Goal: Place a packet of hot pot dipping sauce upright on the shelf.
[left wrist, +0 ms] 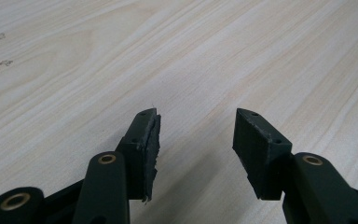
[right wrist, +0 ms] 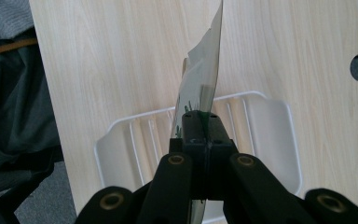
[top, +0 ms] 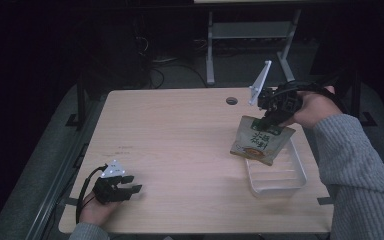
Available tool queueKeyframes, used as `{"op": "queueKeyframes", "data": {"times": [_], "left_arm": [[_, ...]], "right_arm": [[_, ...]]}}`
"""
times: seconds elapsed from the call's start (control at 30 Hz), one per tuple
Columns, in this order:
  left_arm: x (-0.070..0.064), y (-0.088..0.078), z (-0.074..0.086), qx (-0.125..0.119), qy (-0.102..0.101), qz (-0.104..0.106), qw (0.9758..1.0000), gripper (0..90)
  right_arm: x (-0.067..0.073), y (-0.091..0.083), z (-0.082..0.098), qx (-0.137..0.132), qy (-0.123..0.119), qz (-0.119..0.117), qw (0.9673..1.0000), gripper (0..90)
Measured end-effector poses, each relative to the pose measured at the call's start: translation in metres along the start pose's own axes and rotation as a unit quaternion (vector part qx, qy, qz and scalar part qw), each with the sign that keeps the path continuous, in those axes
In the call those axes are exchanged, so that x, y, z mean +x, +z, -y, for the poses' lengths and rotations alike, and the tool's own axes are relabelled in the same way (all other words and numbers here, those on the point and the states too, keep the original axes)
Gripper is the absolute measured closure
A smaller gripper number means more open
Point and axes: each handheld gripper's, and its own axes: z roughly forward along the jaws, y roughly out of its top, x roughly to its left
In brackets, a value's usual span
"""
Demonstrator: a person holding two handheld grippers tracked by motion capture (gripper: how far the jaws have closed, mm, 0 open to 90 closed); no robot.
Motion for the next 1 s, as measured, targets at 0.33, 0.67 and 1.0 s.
{"op": "queueKeyframes", "data": {"times": [0.33,0.67,1.0], "left_arm": [[0.001,0.001,0.0,0.002,0.001,0.0,1.0,50.1],[0.001,0.001,0.0,0.001,-0.004,0.0,1.0,50.1],[0.003,0.001,0.001,0.002,-0.004,0.001,1.0,50.1]], "right_arm": [[0.0,-0.006,0.021,0.007,0.003,0.016,0.9998,89.7],[-0.001,-0.004,0.039,0.016,-0.006,0.033,0.9993,89.7],[-0.003,-0.001,0.043,0.026,-0.039,0.056,0.9973,89.6]]}}
